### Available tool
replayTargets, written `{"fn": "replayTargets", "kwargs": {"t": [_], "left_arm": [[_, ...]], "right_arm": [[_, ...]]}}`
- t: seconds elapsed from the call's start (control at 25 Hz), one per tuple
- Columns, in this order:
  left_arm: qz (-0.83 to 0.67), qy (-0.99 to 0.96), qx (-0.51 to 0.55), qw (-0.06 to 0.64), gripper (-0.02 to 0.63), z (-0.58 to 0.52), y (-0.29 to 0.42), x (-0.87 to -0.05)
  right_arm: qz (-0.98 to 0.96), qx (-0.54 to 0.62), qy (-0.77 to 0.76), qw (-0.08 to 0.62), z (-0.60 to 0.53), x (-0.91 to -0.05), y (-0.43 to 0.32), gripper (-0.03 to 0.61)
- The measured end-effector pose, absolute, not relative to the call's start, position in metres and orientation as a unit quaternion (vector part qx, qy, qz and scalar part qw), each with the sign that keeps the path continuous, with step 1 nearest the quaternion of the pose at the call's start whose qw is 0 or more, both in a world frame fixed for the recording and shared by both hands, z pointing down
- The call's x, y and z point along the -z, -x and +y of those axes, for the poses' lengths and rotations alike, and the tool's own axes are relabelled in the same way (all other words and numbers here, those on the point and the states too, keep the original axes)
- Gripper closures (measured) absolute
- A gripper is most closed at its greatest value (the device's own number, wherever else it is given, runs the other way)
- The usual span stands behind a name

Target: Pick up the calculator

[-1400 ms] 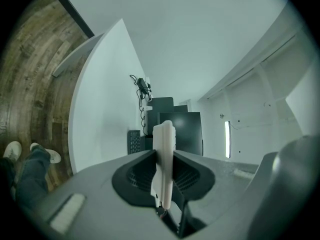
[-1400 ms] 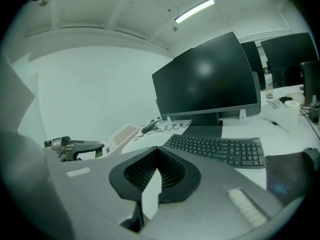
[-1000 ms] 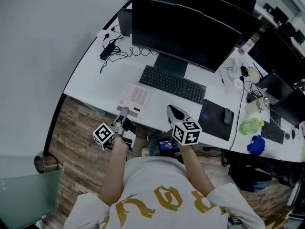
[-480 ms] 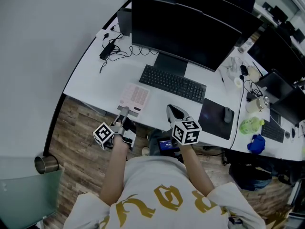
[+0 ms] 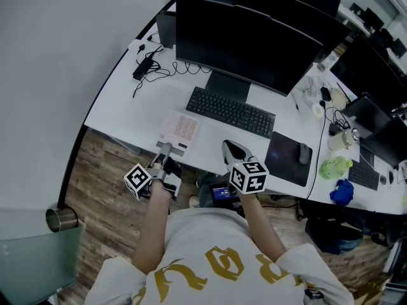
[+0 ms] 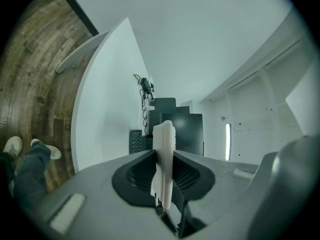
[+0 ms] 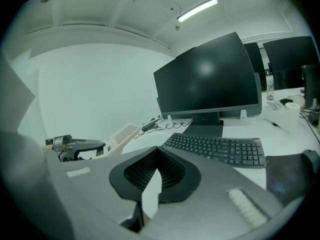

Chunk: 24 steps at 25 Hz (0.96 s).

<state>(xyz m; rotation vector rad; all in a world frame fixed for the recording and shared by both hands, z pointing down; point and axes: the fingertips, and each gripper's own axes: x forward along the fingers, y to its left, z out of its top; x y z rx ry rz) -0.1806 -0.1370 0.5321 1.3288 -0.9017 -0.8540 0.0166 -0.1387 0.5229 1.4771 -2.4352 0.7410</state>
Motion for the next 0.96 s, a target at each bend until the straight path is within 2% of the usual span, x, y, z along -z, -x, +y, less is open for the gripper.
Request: {"fn": "replayTargets", "kwargs": {"t": [0.96], "left_arm": [[-0.396,-0.568,0.375,0.616,0.547,-0.140,0.193,-0.538]], "right_arm": [[-0.823,-0.253,-0.499,0.099,-0.141,-0.525,-0.009,0.555]]}}
